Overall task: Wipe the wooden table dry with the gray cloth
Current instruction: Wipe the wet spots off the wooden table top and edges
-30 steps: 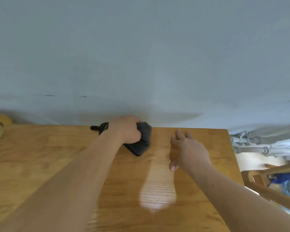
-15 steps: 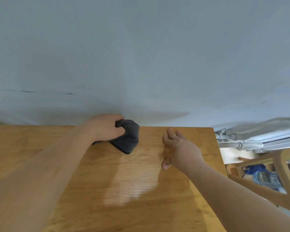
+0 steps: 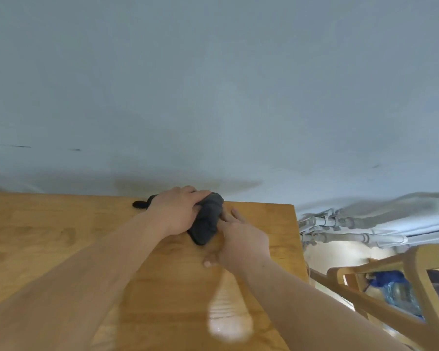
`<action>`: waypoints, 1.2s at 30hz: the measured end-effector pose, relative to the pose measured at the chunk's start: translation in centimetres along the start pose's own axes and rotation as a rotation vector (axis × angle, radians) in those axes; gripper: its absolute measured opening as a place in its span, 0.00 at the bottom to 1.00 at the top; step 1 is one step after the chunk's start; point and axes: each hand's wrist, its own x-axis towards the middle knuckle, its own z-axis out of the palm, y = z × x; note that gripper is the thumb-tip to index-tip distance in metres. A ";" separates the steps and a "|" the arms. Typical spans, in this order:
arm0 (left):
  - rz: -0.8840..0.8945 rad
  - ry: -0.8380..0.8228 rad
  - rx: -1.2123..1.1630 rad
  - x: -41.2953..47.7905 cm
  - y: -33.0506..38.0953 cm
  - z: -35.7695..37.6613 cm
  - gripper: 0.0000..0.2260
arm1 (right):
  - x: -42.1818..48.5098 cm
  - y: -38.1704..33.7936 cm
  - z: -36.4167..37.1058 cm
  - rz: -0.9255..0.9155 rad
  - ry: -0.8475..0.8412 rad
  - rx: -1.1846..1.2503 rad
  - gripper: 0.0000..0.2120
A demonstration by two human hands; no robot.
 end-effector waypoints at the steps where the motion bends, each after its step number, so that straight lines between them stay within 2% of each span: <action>1: -0.027 -0.004 -0.020 0.1 0.6 -0.2 0.20 | -0.5 0.8 -0.5 -0.020 -0.002 0.050 0.41; 4: -0.047 -0.011 -0.115 1.3 3.2 -0.1 0.19 | -2.7 5.2 -1.9 0.022 0.095 0.226 0.26; 6: -0.012 -0.029 -0.163 3.3 6.3 0.4 0.20 | -4.5 9.2 -1.9 0.111 0.196 0.218 0.19; 8: 0.045 -0.051 -0.167 5.6 10.4 1.2 0.19 | -6.4 12.5 -1.2 0.221 0.214 0.253 0.19; 11: 0.145 -0.071 -0.161 8.6 16.2 2.3 0.17 | -8.5 15.4 0.2 0.333 0.190 0.444 0.22; 15: 0.197 -0.076 -0.132 10.4 20.1 2.9 0.14 | -10.1 18.0 1.5 0.444 0.200 0.690 0.21; 18: 0.221 -0.082 0.046 10.5 22.3 3.2 0.15 | -11.4 19.4 2.4 0.510 0.212 0.821 0.18; 20: 0.284 -0.132 0.316 10.0 24.7 3.4 0.14 | -12.5 20.0 3.0 0.533 0.220 0.874 0.17; 23: 0.357 -0.376 0.637 7.0 29.4 5.0 0.10 | -14.5 20.7 3.6 0.590 0.215 0.937 0.17; 26: 0.405 -0.523 0.739 1.6 33.0 7.8 0.09 | -16.8 21.9 4.7 0.661 0.200 1.036 0.16; 29: 0.526 -0.597 0.682 -4.6 34.0 10.4 0.10 | -19.4 22.5 5.6 0.695 0.168 1.087 0.14; 32: 0.558 -0.507 0.521 -6.6 32.7 10.0 0.12 | -21.6 22.3 6.5 0.703 0.097 1.081 0.11; 36: 0.327 -0.233 0.468 -3.7 30.7 8.8 0.15 | -24.3 21.3 8.2 0.661 0.074 1.127 0.12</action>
